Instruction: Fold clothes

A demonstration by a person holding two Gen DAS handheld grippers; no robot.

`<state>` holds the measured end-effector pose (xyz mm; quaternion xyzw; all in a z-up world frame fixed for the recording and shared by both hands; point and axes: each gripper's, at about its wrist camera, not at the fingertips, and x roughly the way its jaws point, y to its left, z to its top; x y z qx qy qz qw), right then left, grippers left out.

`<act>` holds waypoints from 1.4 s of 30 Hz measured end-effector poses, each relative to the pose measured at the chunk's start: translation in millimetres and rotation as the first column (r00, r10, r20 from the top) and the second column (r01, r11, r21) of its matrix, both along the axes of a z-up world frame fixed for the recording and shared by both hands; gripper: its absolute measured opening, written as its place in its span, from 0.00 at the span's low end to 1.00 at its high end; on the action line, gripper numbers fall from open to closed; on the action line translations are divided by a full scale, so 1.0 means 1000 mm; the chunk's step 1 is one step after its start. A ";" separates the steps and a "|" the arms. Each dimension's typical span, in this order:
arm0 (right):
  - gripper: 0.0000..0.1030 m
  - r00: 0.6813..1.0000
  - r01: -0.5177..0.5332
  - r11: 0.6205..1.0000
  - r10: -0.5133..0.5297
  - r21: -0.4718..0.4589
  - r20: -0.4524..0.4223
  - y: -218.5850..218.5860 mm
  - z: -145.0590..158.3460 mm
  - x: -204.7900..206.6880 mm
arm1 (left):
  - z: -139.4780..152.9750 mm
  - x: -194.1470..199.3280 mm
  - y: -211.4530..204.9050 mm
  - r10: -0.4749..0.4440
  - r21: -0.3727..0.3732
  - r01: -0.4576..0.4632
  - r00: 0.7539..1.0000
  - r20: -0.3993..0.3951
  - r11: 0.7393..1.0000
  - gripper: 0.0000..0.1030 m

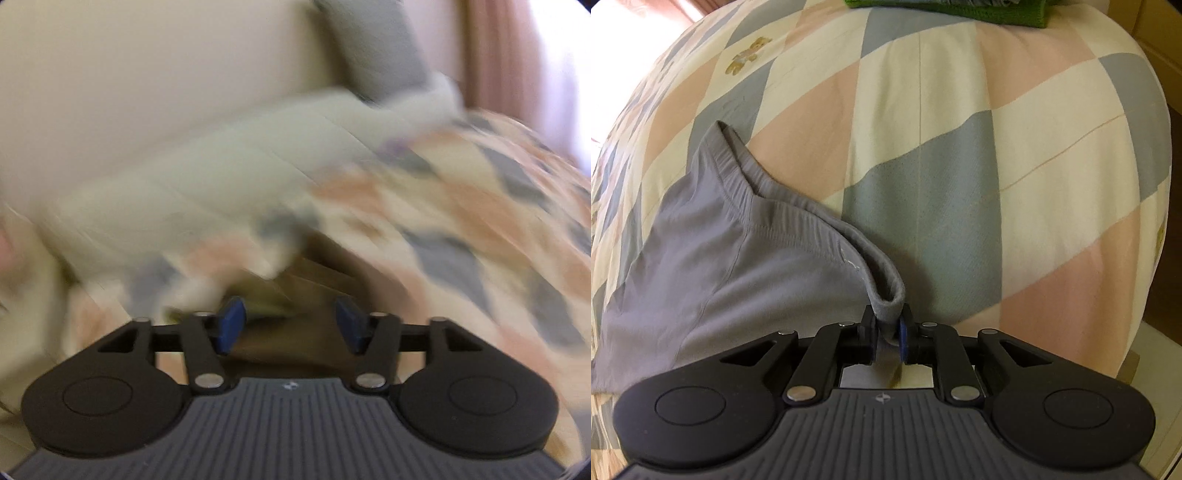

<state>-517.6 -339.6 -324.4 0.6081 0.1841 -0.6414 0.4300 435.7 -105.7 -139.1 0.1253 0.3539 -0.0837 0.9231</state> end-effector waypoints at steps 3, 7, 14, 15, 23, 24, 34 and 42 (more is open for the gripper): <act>0.21 1.000 -0.009 1.000 0.009 -0.024 0.010 0.004 0.005 -0.003 | -0.041 -0.071 0.001 -0.127 -0.012 0.127 0.985 -0.113 0.992 0.61; 0.37 0.999 -0.017 0.998 0.018 -0.059 0.028 0.006 0.010 -0.009 | -0.089 -0.158 -0.006 -0.258 0.020 0.271 0.934 -0.248 0.962 0.58; 0.47 0.999 -0.012 1.000 0.012 -0.008 0.044 0.016 -0.002 -0.040 | -0.118 -0.237 -0.024 -0.307 0.069 0.356 0.875 -0.374 0.932 0.60; 0.46 1.000 -0.012 1.000 0.012 0.005 0.024 0.018 -0.004 -0.046 | -0.116 -0.245 -0.029 -0.315 0.057 0.362 0.869 -0.382 0.930 0.59; 0.45 0.923 -0.384 0.898 0.365 -0.213 -0.126 -0.012 0.040 -0.037 | -0.110 -0.361 -0.081 -0.432 -0.054 0.459 0.781 -0.451 0.887 0.61; 0.45 0.909 -0.418 0.877 0.405 -0.239 -0.102 -0.024 0.039 -0.035 | -0.112 -0.380 -0.088 -0.449 -0.086 0.467 0.759 -0.472 0.880 0.61; 0.43 0.864 -0.440 0.874 0.474 -0.206 0.170 -0.054 0.002 -0.090 | -0.127 -0.573 -0.158 -0.742 -0.368 0.707 0.330 -0.584 0.604 0.54; 0.43 0.855 -0.331 0.922 0.383 -0.200 0.350 -0.036 -0.024 -0.110 | -0.125 -0.758 -0.179 -0.901 -0.292 0.956 -0.099 -0.422 0.031 0.54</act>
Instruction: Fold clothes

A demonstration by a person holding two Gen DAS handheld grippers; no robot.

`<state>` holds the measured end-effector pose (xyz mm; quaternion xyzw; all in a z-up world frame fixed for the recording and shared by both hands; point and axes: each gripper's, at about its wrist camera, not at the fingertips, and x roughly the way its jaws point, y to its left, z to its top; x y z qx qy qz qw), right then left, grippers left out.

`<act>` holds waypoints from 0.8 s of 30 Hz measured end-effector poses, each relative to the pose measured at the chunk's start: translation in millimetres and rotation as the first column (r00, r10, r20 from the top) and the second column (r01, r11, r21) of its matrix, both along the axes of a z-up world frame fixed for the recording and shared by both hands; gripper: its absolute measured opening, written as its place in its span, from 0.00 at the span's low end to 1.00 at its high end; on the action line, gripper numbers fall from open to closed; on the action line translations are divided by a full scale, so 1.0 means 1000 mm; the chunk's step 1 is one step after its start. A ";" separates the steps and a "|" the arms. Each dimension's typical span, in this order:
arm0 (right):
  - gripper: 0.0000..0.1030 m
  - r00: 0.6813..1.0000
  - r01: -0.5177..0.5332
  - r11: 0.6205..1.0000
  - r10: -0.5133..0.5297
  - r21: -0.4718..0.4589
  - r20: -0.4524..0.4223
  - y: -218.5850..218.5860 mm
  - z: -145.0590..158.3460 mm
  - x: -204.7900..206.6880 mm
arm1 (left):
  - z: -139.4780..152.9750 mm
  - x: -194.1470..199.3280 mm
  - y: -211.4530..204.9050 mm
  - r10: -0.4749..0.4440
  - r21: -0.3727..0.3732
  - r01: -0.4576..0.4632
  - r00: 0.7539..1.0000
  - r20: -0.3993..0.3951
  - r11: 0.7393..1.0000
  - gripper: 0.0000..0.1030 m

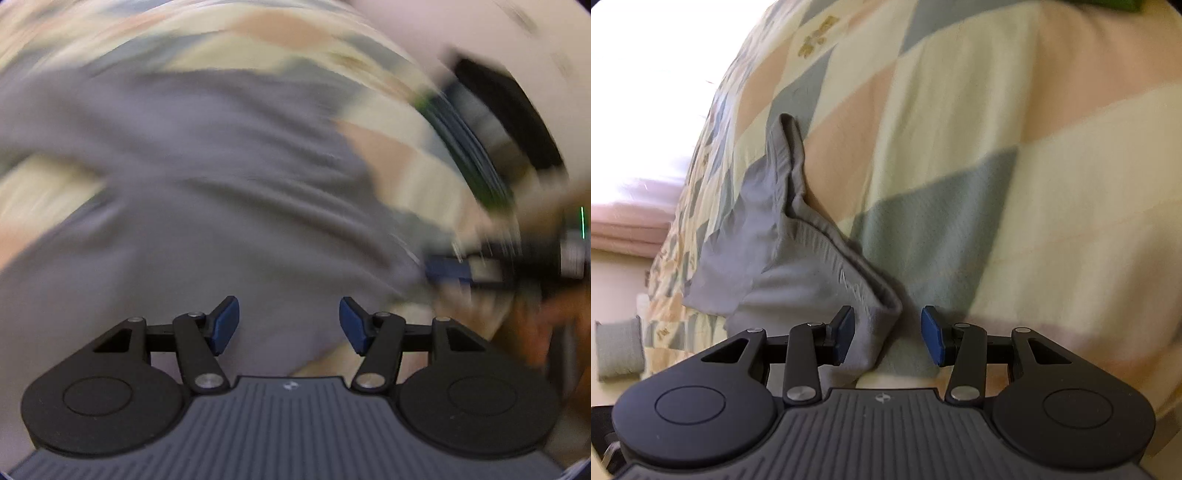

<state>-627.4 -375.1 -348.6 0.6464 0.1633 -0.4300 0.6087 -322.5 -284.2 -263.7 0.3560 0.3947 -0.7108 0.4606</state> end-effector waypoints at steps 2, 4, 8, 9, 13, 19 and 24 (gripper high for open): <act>0.43 1.000 -0.013 0.999 0.013 -0.045 -0.002 -0.016 0.012 -0.003 | -0.004 -0.042 0.003 -0.132 -0.070 0.139 0.987 0.095 0.988 0.54; 0.43 0.999 -0.034 0.996 0.032 -0.081 -0.025 -0.036 0.028 -0.007 | -0.011 -0.072 0.007 -0.217 -0.119 0.237 0.963 0.158 0.964 0.54; 0.47 0.991 -0.106 0.987 0.095 -0.117 -0.097 -0.077 0.058 -0.004 | -0.031 -0.118 0.012 -0.329 -0.173 0.365 0.921 0.208 0.915 0.54; 0.47 0.988 -0.129 0.984 0.117 -0.120 -0.102 -0.088 0.062 0.000 | -0.038 -0.127 0.014 -0.341 -0.188 0.386 0.911 0.232 0.903 0.54; 0.56 0.975 -0.216 0.967 0.206 -0.136 -0.086 -0.136 0.057 0.027 | -0.065 -0.153 0.008 -0.311 -0.201 0.383 0.897 0.314 0.902 0.52; 0.56 0.957 -0.291 0.953 0.290 -0.088 -0.023 -0.221 0.002 0.069 | -0.078 -0.162 -0.003 -0.123 -0.209 0.195 0.941 0.316 0.958 0.42; 0.55 0.936 -0.346 0.934 0.350 -0.090 0.039 -0.259 -0.026 0.090 | -0.076 -0.168 0.002 -0.019 -0.198 0.087 0.946 0.322 0.976 0.24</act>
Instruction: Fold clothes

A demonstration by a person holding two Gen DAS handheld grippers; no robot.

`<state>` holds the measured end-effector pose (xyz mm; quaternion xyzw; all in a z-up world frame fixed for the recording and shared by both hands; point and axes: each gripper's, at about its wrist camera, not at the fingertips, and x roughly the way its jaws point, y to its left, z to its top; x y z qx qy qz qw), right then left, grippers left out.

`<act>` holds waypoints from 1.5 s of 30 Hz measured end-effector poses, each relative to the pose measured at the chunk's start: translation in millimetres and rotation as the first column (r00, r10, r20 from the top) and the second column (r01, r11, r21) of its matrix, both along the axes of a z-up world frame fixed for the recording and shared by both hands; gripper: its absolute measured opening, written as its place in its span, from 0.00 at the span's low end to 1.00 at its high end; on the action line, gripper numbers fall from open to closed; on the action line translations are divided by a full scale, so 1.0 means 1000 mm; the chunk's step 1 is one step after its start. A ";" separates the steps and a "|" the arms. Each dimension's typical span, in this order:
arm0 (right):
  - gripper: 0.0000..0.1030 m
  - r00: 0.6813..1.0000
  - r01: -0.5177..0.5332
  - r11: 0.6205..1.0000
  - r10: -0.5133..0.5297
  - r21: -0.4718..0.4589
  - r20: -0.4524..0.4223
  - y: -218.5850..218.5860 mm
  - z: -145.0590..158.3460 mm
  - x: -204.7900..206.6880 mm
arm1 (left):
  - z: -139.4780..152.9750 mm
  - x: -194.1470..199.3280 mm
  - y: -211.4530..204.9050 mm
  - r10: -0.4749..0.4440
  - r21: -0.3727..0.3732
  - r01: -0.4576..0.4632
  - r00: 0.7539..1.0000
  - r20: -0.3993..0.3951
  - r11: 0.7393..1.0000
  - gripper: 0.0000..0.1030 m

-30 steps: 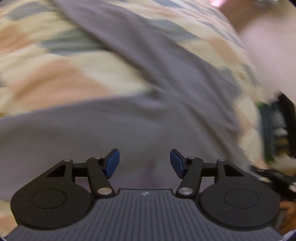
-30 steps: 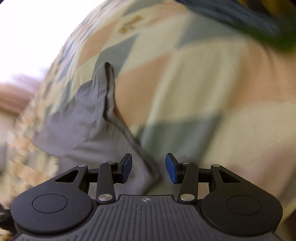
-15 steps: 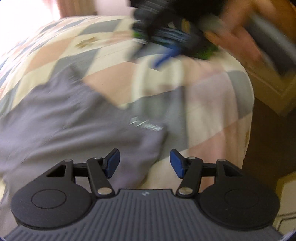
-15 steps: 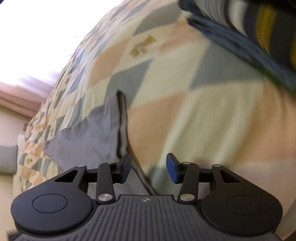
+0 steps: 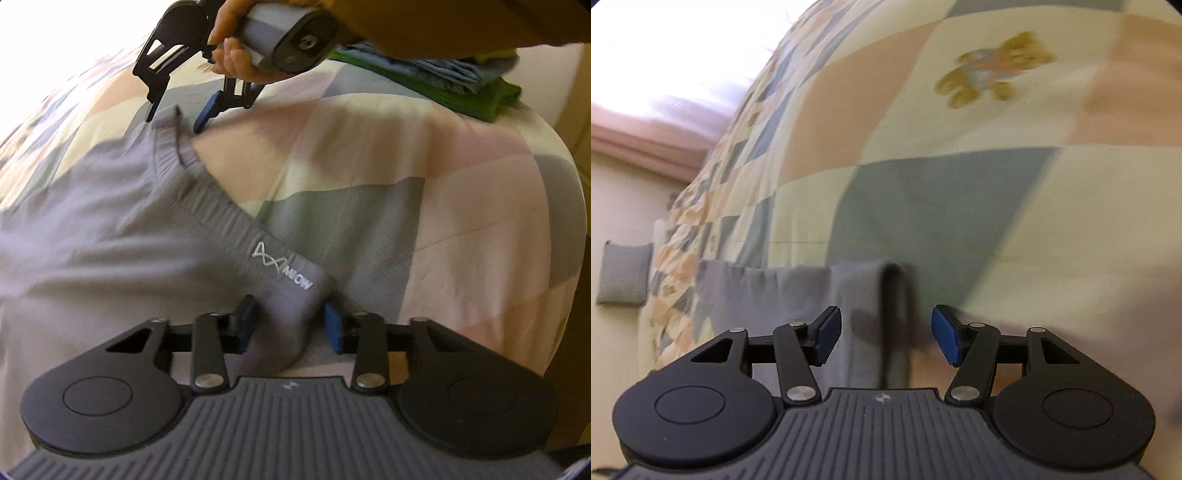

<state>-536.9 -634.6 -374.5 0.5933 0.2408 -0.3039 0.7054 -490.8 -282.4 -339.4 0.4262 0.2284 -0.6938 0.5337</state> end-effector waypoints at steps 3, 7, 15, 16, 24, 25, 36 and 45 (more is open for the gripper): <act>0.13 0.998 -0.053 0.999 0.052 -0.008 -0.019 -0.008 -0.002 0.013 | 0.002 0.009 -0.003 0.035 0.017 -0.034 0.998 -0.046 0.999 0.06; 0.04 0.992 -0.110 0.987 0.101 -0.116 -0.081 -0.011 0.025 0.012 | 0.019 0.041 -0.012 0.065 0.038 -0.056 0.959 -0.276 0.998 0.04; 0.02 0.982 -0.089 0.988 0.066 -0.127 -0.176 -0.030 0.006 -0.015 | 0.011 0.035 -0.035 -0.057 0.036 0.073 0.945 -0.323 0.997 0.03; 0.02 0.981 -0.089 0.987 0.064 -0.136 -0.181 -0.029 0.005 -0.015 | 0.013 0.035 -0.035 -0.064 0.026 0.077 0.941 -0.333 0.997 0.03; 0.02 0.965 -0.089 0.979 0.040 -0.181 -0.259 -0.022 0.019 -0.036 | 0.000 0.016 -0.043 -0.124 0.043 0.150 0.922 -0.367 0.988 0.07; 0.02 0.966 -0.057 0.985 0.014 -0.162 -0.257 -0.021 0.011 -0.042 | -0.002 0.012 -0.042 -0.123 0.042 0.149 0.924 -0.363 0.988 0.10; 0.70 0.812 -0.190 0.895 -0.088 -0.404 -0.578 0.055 0.069 -0.017 | 0.059 0.081 -0.005 0.118 0.117 -0.066 0.839 -0.531 0.991 0.44; 0.28 0.903 -0.277 0.868 0.089 -0.411 -0.420 0.133 0.087 0.054 | 0.050 0.339 0.035 0.700 0.283 -0.654 0.559 -0.444 0.702 0.21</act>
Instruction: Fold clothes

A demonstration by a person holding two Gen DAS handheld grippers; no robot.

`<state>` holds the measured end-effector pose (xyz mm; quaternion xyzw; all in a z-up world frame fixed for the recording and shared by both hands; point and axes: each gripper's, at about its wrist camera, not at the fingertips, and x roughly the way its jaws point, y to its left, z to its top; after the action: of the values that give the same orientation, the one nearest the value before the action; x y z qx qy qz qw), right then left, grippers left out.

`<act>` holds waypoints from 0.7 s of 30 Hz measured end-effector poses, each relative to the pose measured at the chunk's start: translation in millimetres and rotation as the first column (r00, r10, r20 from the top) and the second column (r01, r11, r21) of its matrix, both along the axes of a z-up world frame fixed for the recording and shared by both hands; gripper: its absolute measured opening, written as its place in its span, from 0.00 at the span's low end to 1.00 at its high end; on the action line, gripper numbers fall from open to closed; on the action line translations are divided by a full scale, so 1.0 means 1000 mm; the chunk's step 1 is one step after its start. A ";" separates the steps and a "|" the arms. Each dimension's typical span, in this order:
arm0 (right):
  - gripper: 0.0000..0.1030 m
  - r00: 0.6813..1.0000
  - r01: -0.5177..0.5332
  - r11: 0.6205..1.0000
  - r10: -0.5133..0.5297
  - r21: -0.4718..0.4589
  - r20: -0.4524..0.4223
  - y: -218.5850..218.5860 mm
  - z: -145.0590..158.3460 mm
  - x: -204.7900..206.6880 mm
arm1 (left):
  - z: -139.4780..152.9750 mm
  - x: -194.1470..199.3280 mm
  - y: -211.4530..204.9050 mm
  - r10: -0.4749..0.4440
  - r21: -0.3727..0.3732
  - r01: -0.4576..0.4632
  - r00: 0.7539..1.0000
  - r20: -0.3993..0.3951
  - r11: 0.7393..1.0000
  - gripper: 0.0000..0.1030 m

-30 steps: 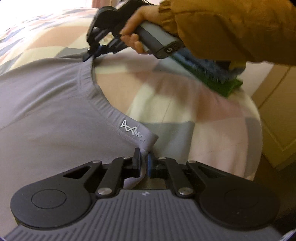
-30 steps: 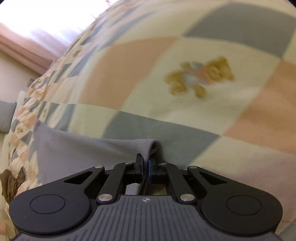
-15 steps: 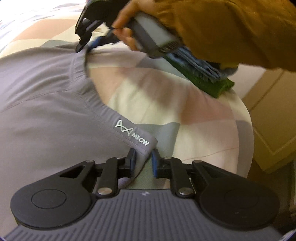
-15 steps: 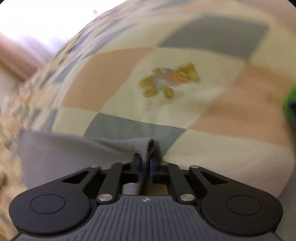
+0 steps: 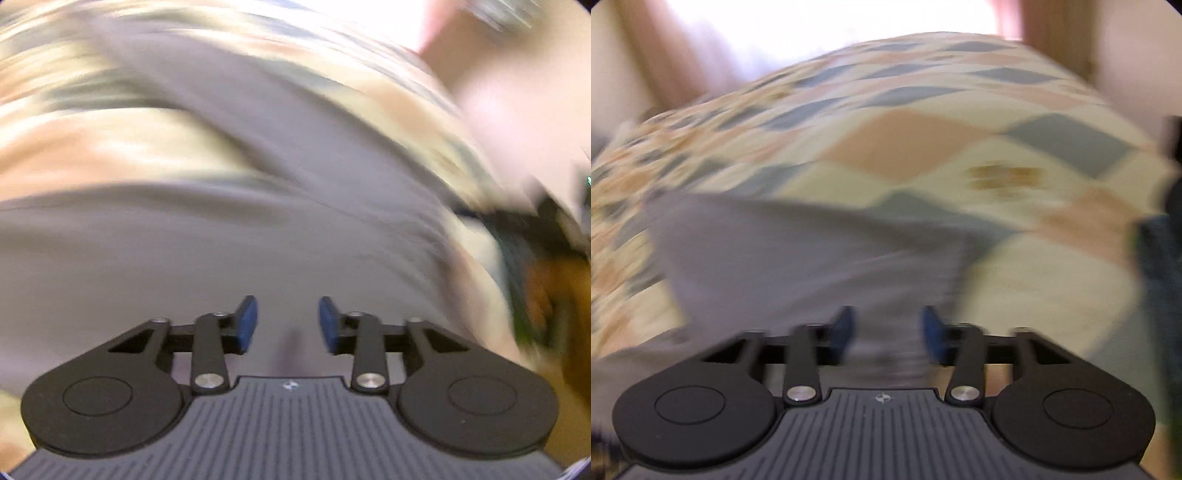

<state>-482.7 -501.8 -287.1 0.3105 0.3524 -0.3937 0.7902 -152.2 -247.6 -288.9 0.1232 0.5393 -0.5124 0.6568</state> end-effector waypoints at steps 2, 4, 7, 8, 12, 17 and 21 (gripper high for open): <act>0.26 0.992 -0.120 0.992 0.118 -0.046 -0.036 0.019 -0.001 0.056 | 0.001 0.067 0.007 0.082 0.009 -0.082 0.997 0.014 0.997 0.21; 0.25 0.973 -0.229 0.969 0.224 -0.093 -0.056 0.037 0.000 0.120 | 0.000 0.134 0.001 0.104 -0.013 -0.104 0.995 0.012 0.995 0.21; 0.25 0.951 -0.308 0.946 0.302 -0.101 -0.068 0.057 -0.005 0.217 | -0.007 0.233 -0.019 0.131 -0.055 -0.132 0.991 -0.029 0.990 0.21; 0.25 0.947 -0.320 0.943 0.315 -0.092 -0.065 0.062 -0.008 0.246 | -0.009 0.267 -0.026 0.139 -0.068 -0.142 0.989 -0.042 0.988 0.21; 0.26 0.940 -0.335 0.940 0.329 -0.069 -0.086 0.082 -0.028 0.343 | -0.018 0.385 -0.079 0.182 -0.076 -0.190 0.978 -0.103 0.979 0.21; 0.34 0.896 -0.417 0.895 0.377 -0.157 -0.233 0.083 -0.049 0.440 | -0.037 0.466 -0.142 0.193 -0.111 -0.227 0.947 -0.257 0.968 0.34; 0.34 0.933 -0.321 0.944 0.301 -0.081 -0.199 0.066 -0.062 0.452 | -0.072 0.502 -0.180 0.286 -0.116 -0.375 0.842 -0.457 0.920 0.41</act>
<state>-30.8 -436.3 -349.0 0.1682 0.4461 -0.3096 0.8227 349.9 -427.4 -360.9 -0.1554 0.6294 -0.4569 0.6090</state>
